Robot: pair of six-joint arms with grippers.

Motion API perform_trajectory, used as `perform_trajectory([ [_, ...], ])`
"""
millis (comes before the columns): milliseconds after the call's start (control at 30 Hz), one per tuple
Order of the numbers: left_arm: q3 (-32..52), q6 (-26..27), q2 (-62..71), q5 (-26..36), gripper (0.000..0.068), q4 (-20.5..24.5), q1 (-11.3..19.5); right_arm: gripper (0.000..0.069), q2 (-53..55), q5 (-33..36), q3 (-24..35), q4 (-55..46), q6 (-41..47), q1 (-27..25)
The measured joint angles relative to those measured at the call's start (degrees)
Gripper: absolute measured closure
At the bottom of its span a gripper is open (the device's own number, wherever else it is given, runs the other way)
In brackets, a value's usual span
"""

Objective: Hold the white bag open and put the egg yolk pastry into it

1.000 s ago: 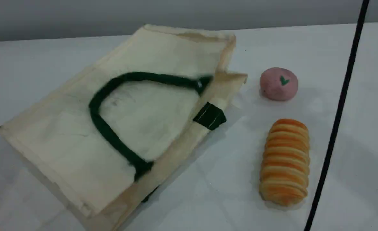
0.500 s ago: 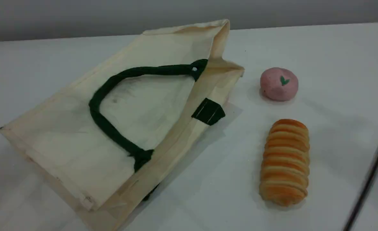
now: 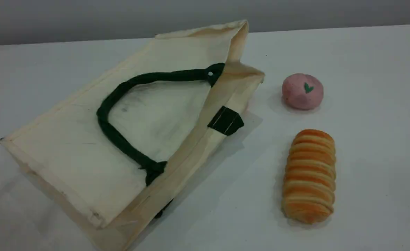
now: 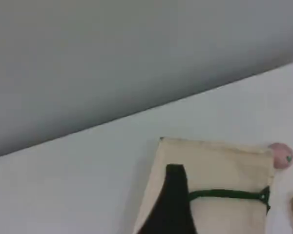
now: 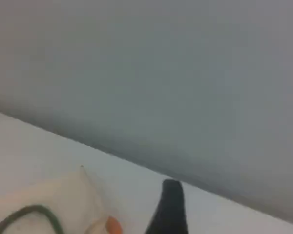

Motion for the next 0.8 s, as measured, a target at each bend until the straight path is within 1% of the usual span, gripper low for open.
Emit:
perform_trajectory([
  [67,3.31,0.0,-3.88,0.06,0.0092,0.0,0.0,0.0118,-4.25,2.38,0.0,0.14,0.0,0.0],
  [233,13.72,0.11,-13.99,0.05,0.0092,0.07,0.0,0.0118,-11.95,10.96,0.31,3.2,0.0,0.0],
  [300,18.67,0.33,-18.67,0.07,0.0092,0.07,0.0,0.0118,-14.38,12.55,1.26,3.4,0.68,0.0],
  [400,25.55,0.33,-25.81,0.01,0.0092,0.07,0.0,0.0118,-17.97,12.65,4.68,3.29,1.33,0.0],
  [533,34.12,0.33,-36.01,0.07,0.0092,0.15,0.0,0.0118,-23.47,12.65,12.07,3.86,2.33,0.0],
  [600,37.99,0.33,-40.8,0.05,0.0092,-0.03,0.0,0.0118,-26.12,12.65,16.91,5.81,2.59,0.0],
  [700,44.39,0.38,-47.73,0.0,0.0092,-1.87,0.0,0.0118,-30.15,12.64,24.65,7.6,2.53,0.0],
  [800,50.18,1.05,-53.4,-1.95,0.0092,-2.78,0.0,0.0118,-32.94,11.9,32.66,7.6,1.68,0.0],
])
